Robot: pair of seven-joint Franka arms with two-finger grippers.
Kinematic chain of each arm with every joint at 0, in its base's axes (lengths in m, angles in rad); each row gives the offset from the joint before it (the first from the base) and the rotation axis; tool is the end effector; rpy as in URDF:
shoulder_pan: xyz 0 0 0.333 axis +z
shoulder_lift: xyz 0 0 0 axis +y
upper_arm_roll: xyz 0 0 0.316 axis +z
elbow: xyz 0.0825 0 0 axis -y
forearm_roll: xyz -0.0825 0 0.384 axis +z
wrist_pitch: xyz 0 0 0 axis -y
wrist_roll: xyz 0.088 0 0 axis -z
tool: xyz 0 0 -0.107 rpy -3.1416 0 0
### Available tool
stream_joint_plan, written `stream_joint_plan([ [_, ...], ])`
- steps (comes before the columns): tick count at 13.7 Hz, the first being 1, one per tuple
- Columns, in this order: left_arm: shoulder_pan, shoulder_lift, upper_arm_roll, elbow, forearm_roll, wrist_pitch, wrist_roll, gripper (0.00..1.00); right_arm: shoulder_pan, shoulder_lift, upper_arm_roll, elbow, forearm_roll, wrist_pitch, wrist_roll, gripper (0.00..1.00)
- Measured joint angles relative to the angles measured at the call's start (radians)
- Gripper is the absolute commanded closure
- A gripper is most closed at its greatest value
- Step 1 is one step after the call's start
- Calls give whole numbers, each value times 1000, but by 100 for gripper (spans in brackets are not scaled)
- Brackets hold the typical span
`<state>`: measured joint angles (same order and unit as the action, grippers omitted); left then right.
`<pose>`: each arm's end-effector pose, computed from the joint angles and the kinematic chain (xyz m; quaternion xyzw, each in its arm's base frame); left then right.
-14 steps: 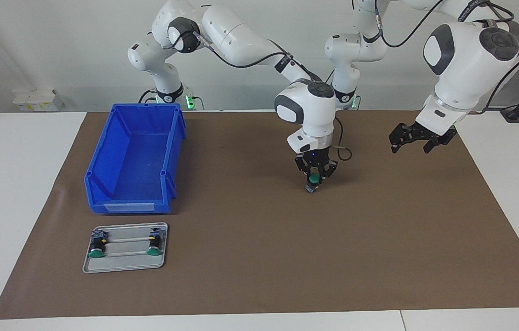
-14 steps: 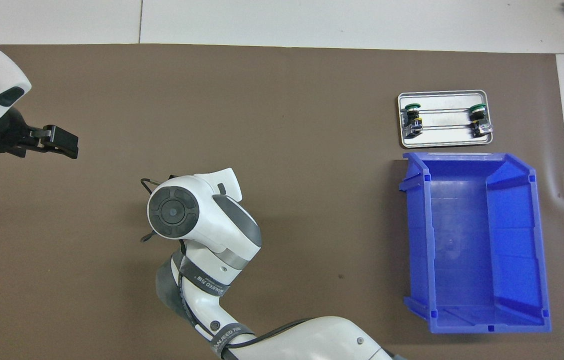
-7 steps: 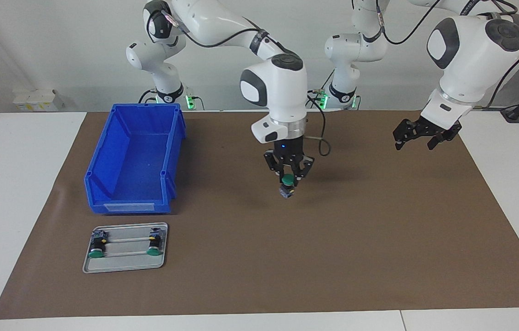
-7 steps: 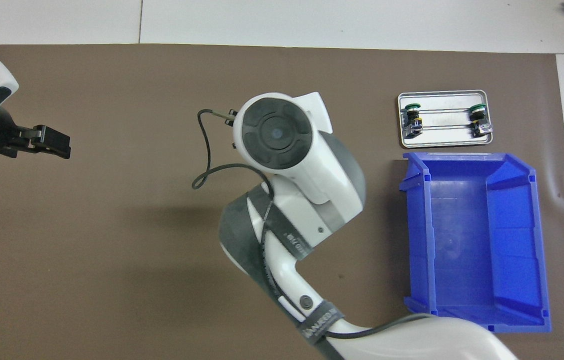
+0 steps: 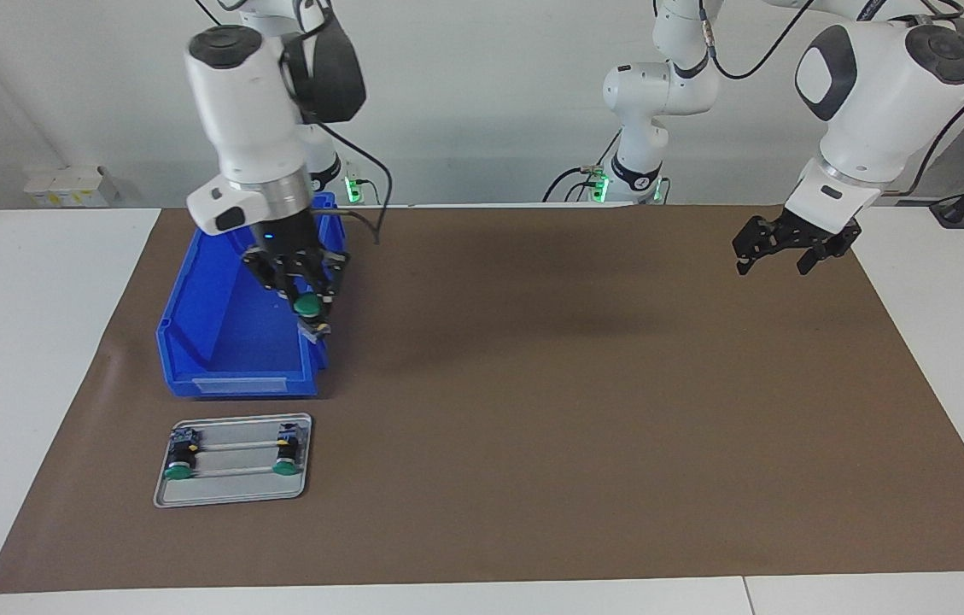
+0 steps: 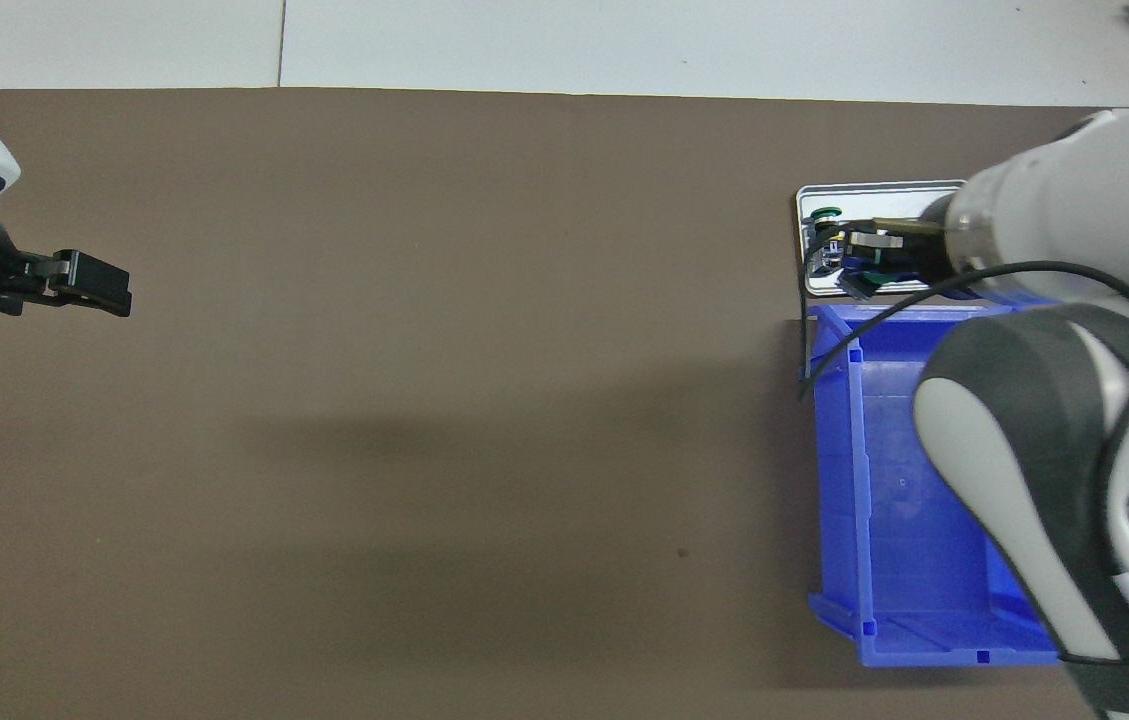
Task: Place and press button with both arms
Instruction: 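Carry the button with the right gripper to the blue bin, then lower the button into the bin and open the right gripper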
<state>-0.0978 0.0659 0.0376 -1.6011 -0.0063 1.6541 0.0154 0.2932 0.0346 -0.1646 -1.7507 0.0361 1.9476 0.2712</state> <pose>0.5788 -0.0362 0.5800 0.9993 -0.0375 -0.0065 0.0018 0.5848 0.0794 0.5538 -0.9937 0.0760 -0.0768 0.0303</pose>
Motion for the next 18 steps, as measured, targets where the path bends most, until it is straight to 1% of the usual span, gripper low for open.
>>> stream_joint_plan([
  [1,0,-3,0,0,0,0,0,1,-72,-40,-1,-78,42,17,-116,100],
  [3,0,-7,0,0,0,-1,0,1,-190,-101,-2,-243,101,103,-301,100],
  [4,0,-8,0,0,0,-1,0,1,-226,-125,-2,-326,129,152,-360,100],
  [6,0,-10,0,0,0,-1,0,1,-247,-158,-1,-459,157,242,-424,100],
  [9,0,-11,0,-1,0,-1,0,1,-247,-165,3,-566,187,341,-450,100],
  [11,0,-11,0,-1,0,-1,0,1,-247,-154,4,-631,190,435,-476,100],
  [13,0,-11,0,-1,0,-1,0,1,-247,-138,4,-665,194,476,-484,100],
  [14,0,-11,0,-1,0,-1,0,1,-247,-133,4,-670,194,479,-485,88],
  [15,0,-11,0,-1,0,-1,0,1,-247,-131,4,-671,194,479,-485,64],
  [16,0,-11,0,-1,0,-1,0,1,-247,-130,4,-672,195,479,-485,53],
  [18,0,-11,0,-1,0,-1,0,1,-247,-126,4,-674,195,479,-485,36],
])
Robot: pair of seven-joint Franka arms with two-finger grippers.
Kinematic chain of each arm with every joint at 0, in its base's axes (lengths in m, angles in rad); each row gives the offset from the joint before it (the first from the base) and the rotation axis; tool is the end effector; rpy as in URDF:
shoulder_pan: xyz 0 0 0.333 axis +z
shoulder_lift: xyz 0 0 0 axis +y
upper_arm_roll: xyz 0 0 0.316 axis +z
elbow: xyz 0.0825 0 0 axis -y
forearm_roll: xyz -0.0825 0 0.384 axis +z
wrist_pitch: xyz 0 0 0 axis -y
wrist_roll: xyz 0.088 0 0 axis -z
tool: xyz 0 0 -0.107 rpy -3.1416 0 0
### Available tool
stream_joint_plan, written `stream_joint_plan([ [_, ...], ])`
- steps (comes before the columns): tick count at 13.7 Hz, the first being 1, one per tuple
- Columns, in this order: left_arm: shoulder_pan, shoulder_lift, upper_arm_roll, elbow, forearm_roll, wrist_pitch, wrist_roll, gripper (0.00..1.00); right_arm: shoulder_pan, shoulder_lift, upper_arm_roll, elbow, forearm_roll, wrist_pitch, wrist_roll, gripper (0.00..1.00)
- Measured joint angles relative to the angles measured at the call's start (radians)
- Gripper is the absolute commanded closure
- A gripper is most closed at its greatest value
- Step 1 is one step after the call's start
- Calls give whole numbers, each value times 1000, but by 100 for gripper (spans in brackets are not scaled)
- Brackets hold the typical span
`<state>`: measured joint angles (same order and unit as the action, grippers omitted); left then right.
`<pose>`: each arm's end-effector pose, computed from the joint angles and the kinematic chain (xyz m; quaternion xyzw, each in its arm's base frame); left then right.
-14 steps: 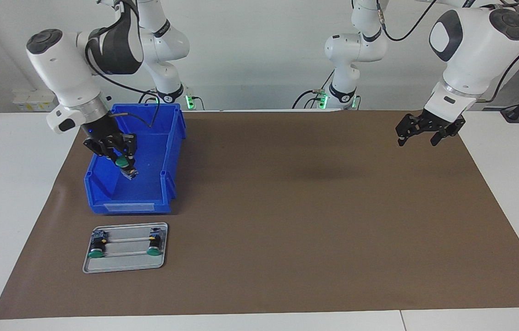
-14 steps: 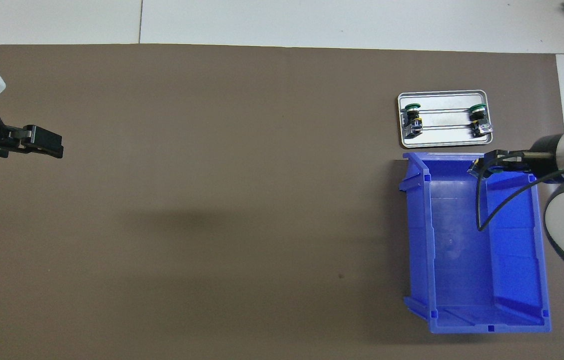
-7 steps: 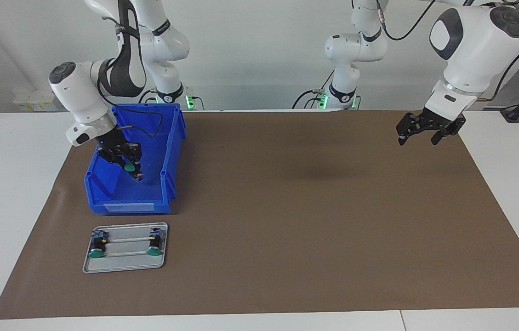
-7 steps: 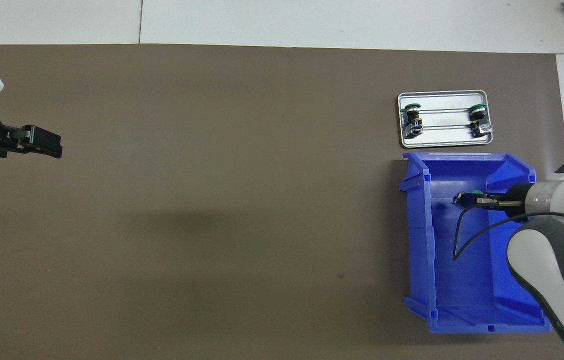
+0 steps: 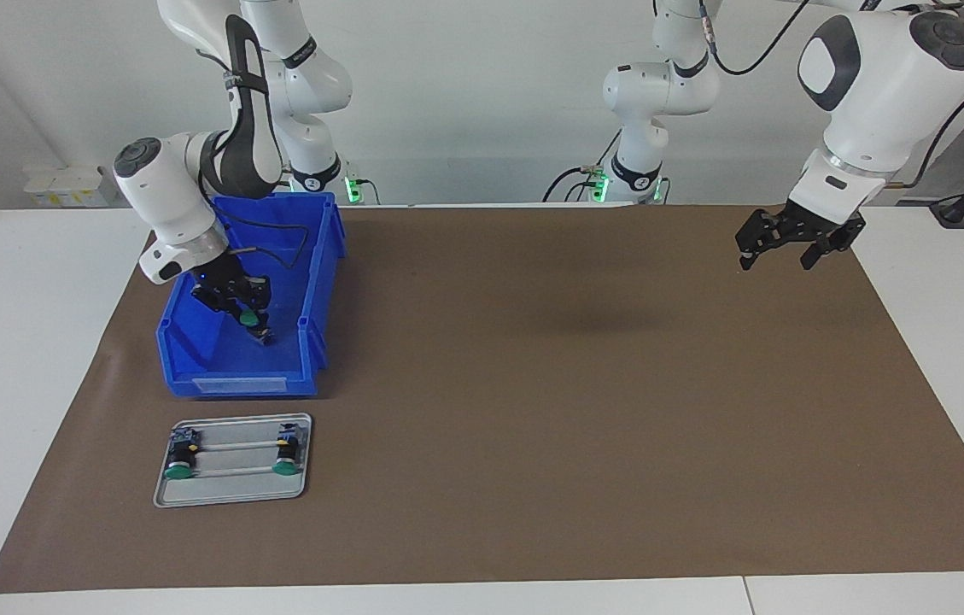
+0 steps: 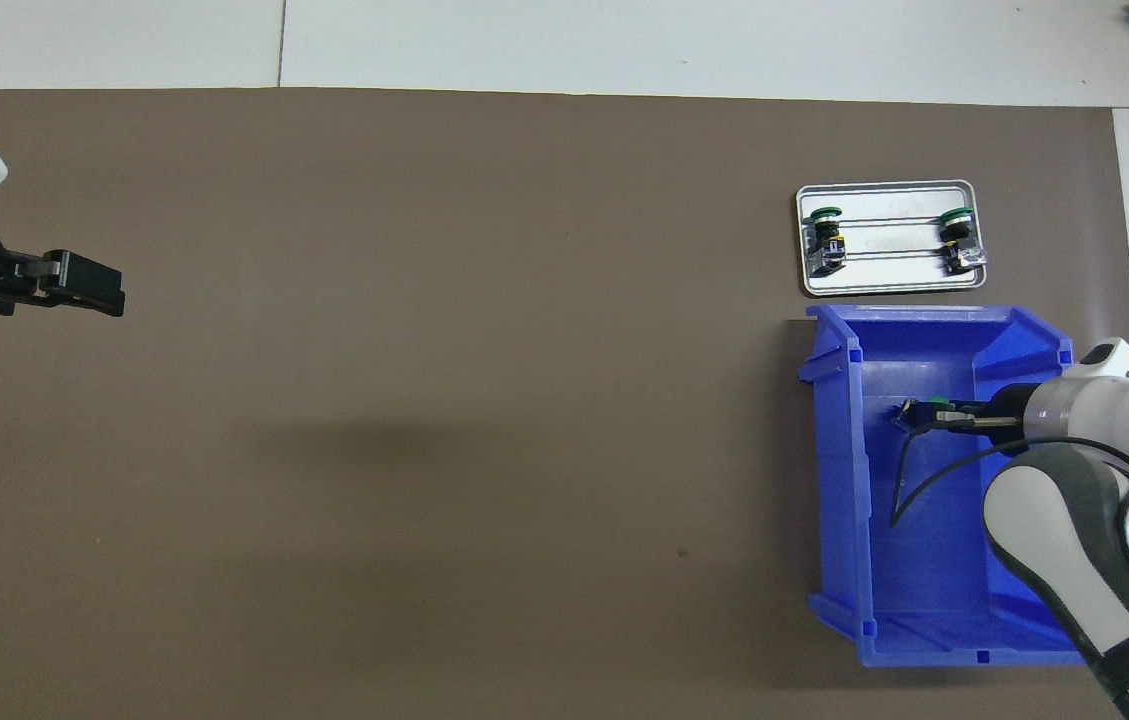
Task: Place and press button with both arms
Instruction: 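Lower the button into the bin and open the right gripper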
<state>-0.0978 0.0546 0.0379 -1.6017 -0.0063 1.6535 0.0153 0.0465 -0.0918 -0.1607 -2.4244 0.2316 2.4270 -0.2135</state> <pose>0.5758 -0.0357 0.5862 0.9993 -0.0374 -0.0014 0.0021 0.4827 -0.0545 0.3512 -0.9946 0.0343 -0.0592 0.0784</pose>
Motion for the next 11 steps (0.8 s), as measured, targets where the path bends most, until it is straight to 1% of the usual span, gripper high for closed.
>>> stream_joint_plan([
  [2,0,0,0,0,0,0,0,1,0,1,0,0,1,0,0,0],
  [4,0,0,0,0,0,0,0,1,1,1,1,1,1,0,0,0],
  [6,0,0,0,0,0,0,0,1,13,-4,7,28,3,1,10,0],
  [7,0,0,0,0,0,0,0,1,25,-10,9,58,3,-14,34,0],
  [9,0,0,0,0,0,0,0,1,43,-22,13,149,-16,-93,105,0],
  [11,0,0,0,0,0,0,0,1,44,-26,16,254,-135,-194,215,0],
])
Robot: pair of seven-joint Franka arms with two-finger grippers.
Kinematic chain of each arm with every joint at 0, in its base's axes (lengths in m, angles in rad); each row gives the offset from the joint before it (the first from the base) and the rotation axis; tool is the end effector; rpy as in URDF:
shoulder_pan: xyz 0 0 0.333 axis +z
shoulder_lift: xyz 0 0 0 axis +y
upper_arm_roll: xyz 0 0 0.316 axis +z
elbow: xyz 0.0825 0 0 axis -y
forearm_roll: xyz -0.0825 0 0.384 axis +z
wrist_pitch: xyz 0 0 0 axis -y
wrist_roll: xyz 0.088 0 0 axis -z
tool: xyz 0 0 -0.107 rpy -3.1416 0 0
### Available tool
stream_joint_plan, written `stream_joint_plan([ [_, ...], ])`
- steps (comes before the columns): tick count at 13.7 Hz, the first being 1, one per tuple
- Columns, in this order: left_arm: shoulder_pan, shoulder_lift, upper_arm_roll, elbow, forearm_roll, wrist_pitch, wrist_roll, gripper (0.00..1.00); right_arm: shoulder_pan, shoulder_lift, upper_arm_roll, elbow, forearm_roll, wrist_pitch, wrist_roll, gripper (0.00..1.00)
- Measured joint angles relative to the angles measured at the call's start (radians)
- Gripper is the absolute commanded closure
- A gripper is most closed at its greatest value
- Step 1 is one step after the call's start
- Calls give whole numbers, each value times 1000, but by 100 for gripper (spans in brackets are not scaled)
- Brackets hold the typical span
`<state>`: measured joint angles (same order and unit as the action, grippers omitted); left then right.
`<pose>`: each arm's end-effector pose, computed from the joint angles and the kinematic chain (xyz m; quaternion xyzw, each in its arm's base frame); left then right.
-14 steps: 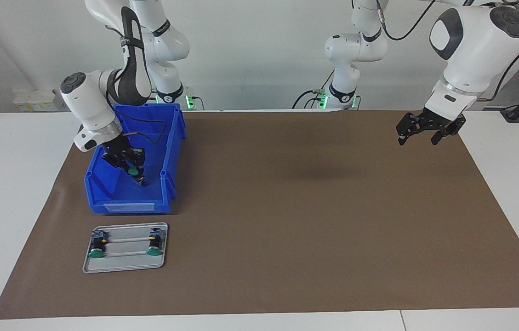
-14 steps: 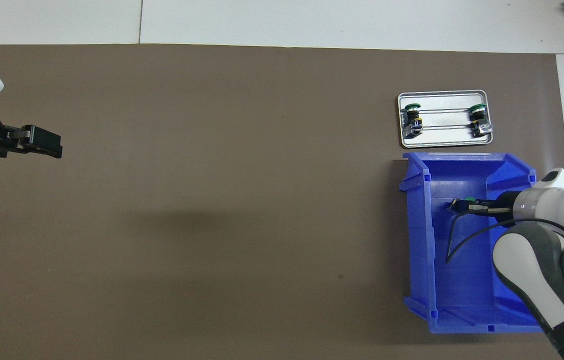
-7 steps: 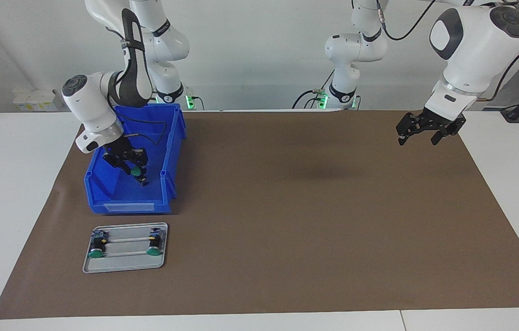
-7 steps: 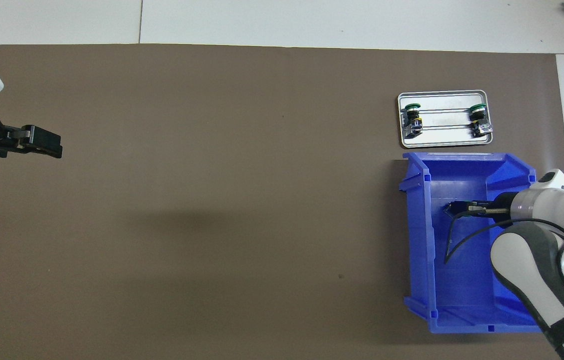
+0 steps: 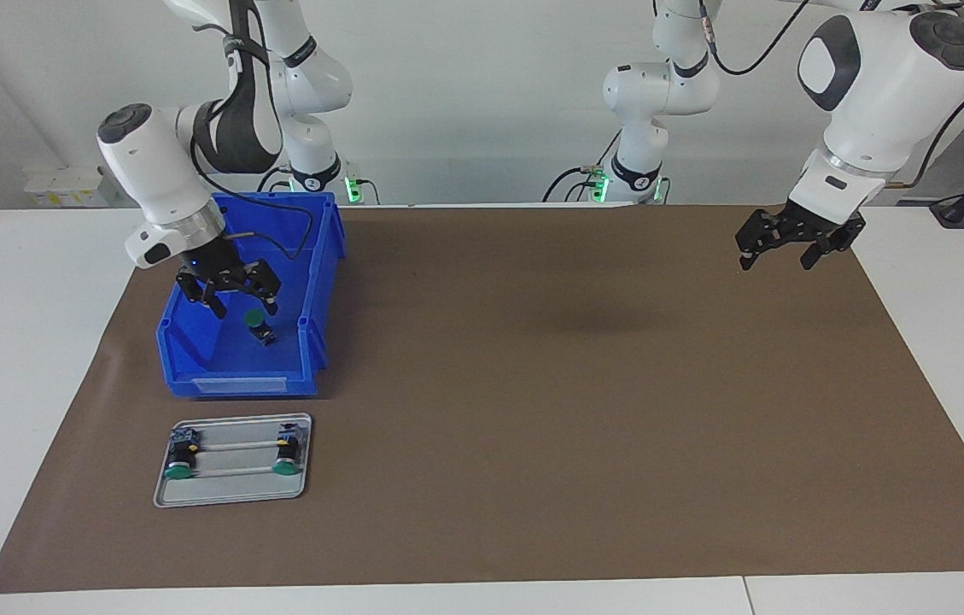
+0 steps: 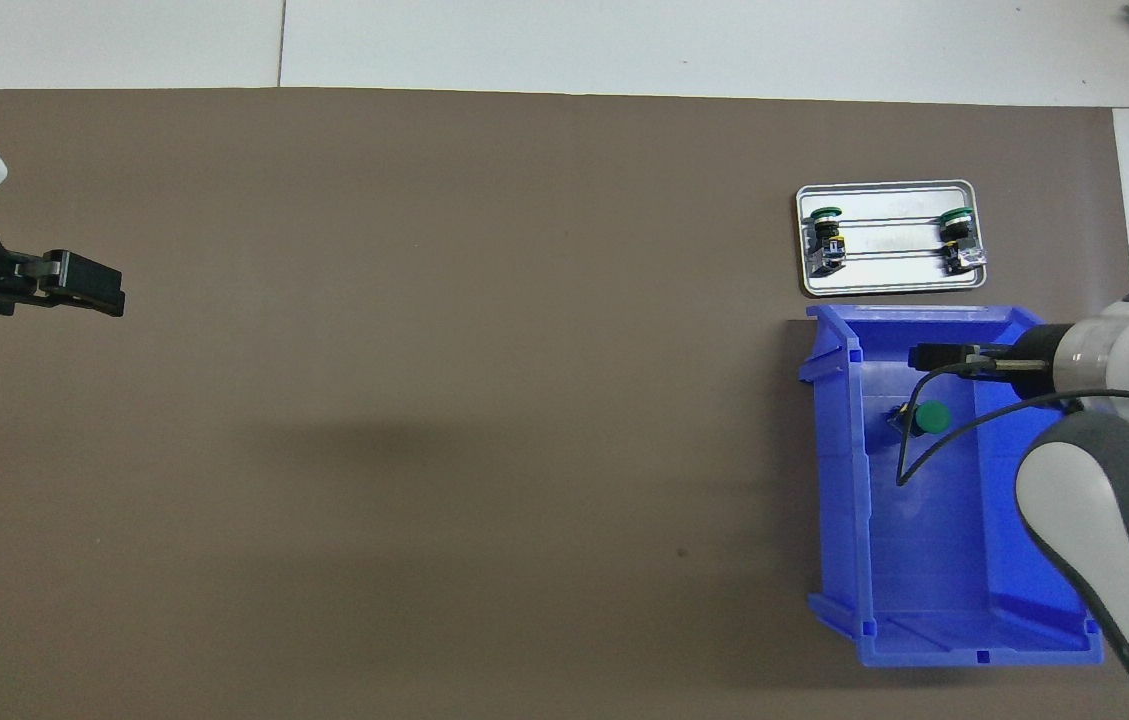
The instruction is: Place and press button with both arms
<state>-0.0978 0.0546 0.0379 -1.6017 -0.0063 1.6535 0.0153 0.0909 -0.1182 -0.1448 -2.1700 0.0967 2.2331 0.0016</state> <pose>0.5758 -0.0357 0.5862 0.9993 -0.0374 -0.0014 0.0021 0.5286 -0.0273 0.4621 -0.9933 0.0540 -0.0908 0.0468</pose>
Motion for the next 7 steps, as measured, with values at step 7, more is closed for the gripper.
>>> stream_joint_plan([
  [7,0,0,0,0,0,0,0,1,31,33,1,447,-135,-563,168,0],
])
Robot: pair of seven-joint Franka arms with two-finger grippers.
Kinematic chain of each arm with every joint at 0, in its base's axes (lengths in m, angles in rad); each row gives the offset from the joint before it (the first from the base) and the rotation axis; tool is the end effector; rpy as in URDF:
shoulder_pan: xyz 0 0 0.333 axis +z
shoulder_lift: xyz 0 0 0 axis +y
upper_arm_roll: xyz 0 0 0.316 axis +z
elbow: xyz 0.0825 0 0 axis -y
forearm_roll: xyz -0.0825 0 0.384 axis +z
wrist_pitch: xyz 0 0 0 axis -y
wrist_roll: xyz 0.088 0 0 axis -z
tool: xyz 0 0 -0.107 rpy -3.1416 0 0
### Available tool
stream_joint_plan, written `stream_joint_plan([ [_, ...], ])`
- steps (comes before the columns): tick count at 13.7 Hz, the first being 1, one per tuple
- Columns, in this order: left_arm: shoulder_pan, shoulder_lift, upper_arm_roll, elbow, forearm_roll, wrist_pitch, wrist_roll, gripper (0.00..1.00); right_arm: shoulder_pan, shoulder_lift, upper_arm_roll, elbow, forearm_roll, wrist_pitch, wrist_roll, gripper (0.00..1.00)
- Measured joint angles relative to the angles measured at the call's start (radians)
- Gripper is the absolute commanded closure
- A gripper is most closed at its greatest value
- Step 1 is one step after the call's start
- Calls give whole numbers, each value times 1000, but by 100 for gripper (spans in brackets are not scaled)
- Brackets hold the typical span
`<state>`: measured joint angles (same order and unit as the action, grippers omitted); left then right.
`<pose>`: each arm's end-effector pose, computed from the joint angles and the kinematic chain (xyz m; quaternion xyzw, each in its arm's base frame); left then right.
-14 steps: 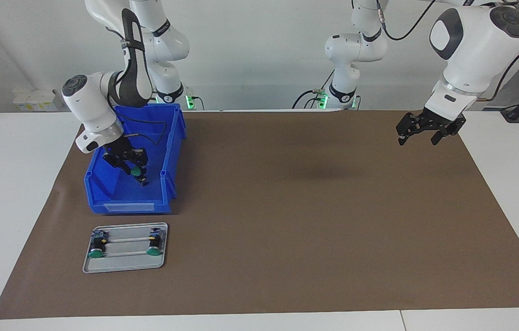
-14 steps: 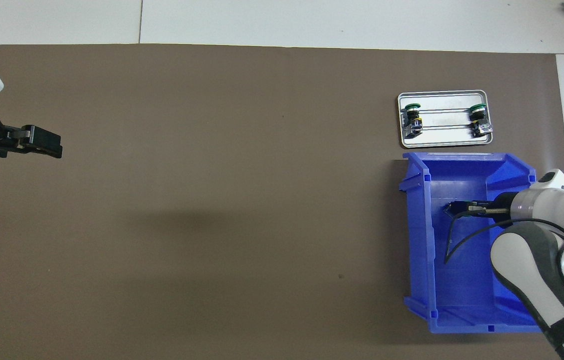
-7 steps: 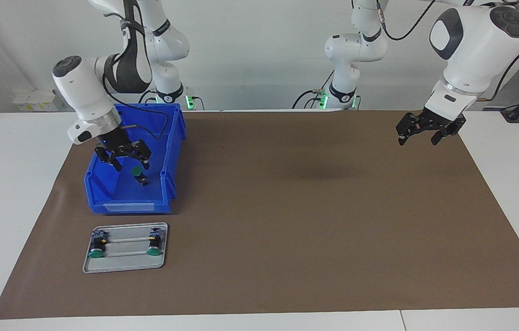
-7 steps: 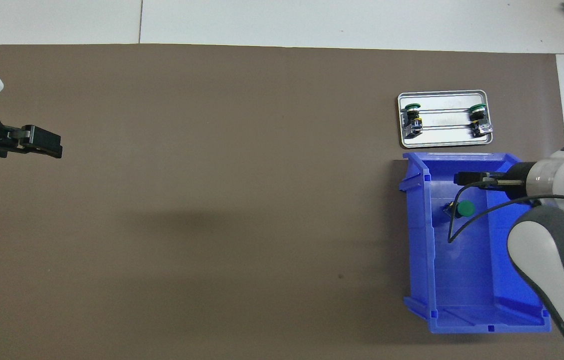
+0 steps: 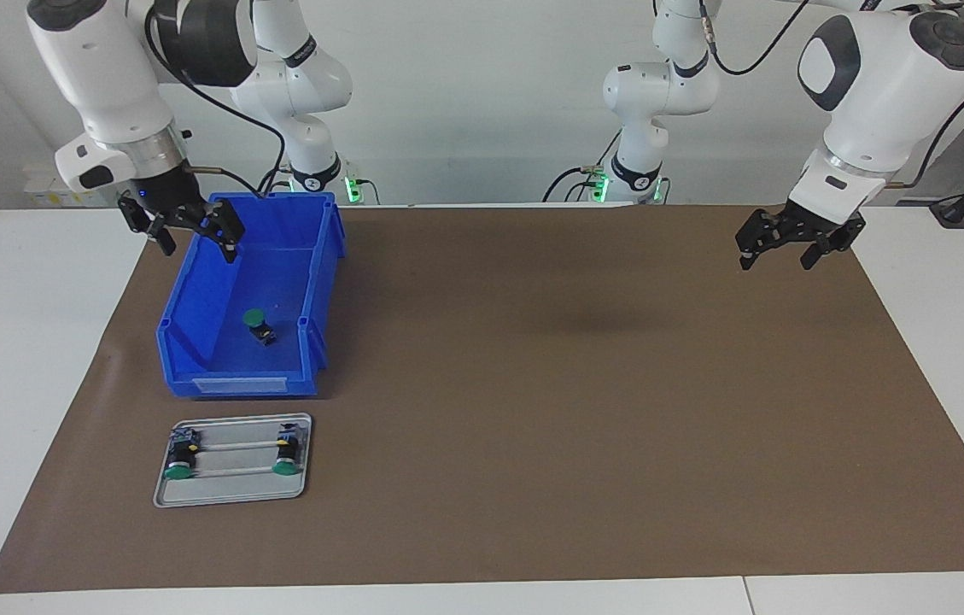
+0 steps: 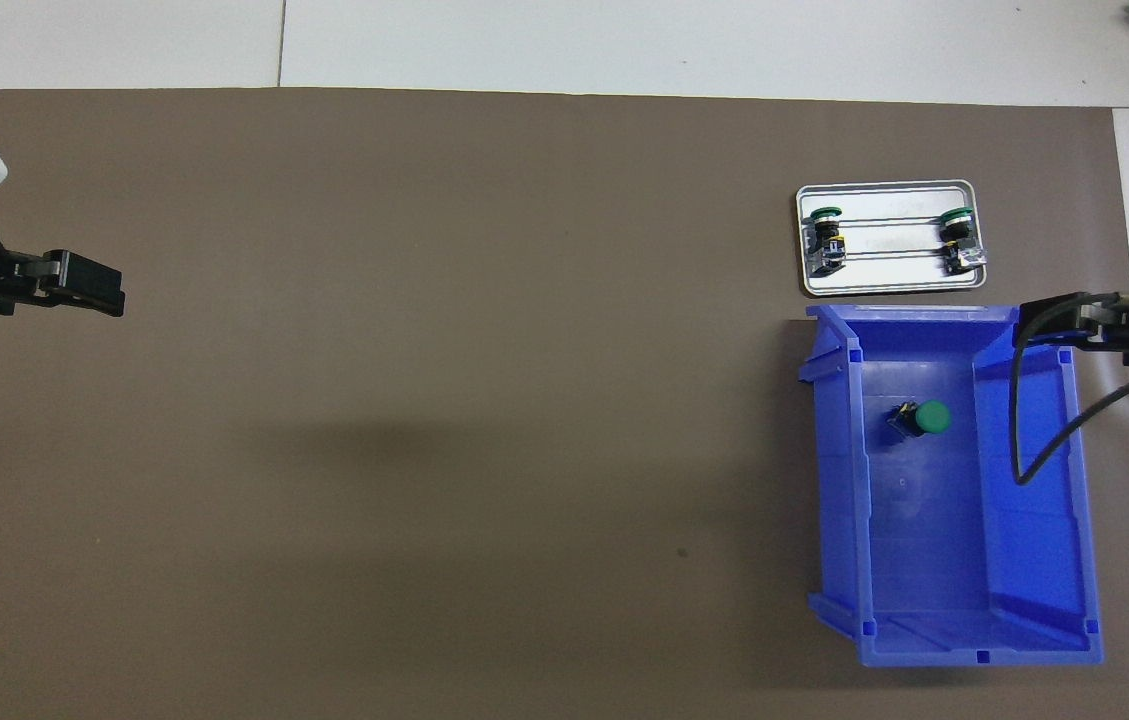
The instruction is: Place and press button with both arms
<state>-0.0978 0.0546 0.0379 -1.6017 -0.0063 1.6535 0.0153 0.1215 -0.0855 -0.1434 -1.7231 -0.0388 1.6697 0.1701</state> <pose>0.5758 -0.0357 0.5862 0.9993 -0.0374 -0.0014 0.0021 0.5352 -0.0186 0.6070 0.9954 -0.0941 0.0166 0.0120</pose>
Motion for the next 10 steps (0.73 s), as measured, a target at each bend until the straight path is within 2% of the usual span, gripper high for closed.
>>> stream_joint_plan([
  [2,0,0,0,0,0,0,0,1,-4,35,0,119,0,-111,0,0],
  [4,0,0,0,0,0,0,0,1,-7,63,0,181,1,-159,0,0],
  [10,0,0,0,0,0,0,0,1,-7,85,0,229,2,-183,0,0],
])
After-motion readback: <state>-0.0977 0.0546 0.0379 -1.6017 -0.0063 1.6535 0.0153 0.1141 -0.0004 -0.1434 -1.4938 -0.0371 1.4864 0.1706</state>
